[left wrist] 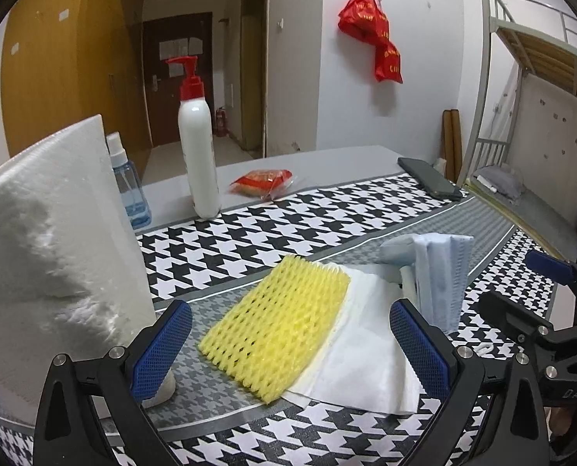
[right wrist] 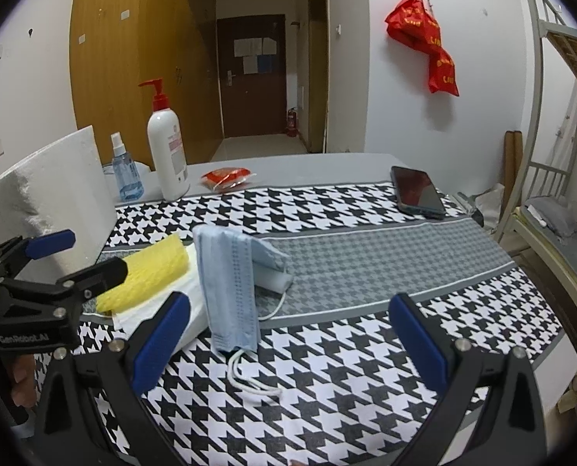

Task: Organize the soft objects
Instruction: 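Move the left tool toward the yellow foam-net sponge on the white cloth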

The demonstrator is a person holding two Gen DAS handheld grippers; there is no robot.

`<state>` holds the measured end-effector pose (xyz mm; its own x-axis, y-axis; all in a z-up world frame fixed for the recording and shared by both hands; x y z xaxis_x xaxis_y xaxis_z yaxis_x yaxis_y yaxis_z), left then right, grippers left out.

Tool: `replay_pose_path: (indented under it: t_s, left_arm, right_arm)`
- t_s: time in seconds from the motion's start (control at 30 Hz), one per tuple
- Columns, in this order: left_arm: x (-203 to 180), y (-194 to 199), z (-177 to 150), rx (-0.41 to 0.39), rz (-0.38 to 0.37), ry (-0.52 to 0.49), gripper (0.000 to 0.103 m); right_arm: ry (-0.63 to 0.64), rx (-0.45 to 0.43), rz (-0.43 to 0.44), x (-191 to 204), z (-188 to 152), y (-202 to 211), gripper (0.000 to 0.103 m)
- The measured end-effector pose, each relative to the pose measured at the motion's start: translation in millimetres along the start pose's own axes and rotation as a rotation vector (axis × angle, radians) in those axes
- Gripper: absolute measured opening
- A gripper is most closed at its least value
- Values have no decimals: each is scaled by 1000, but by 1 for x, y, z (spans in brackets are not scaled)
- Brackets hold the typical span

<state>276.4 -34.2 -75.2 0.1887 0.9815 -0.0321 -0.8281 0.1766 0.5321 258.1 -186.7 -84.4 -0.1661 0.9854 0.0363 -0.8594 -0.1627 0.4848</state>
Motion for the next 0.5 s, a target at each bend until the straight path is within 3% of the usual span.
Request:
replay_pose_path:
  t_s: [0.27,0.5]
  left_arm:
    - [5,-14,-5,36,-2,2,95]
    - [12,-28,-13,100,-26,28,78]
  right_arm:
    - [14,23,21,2,1,-10,103]
    - [32,44,44,8,-1,-19,103]
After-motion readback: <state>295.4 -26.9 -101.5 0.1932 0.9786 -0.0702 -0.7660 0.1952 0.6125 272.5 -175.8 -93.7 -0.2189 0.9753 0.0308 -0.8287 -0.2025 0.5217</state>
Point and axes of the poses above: each gripper's, at about its wrist camera, not at the fingertips, and y roughly against the way its jaws point, x to its left, z to its top, the point moved 4 cm from there along -y, roughly the way its jaws point, and after that the axes turned 5 degrees about -x, right-handed, at the moved point
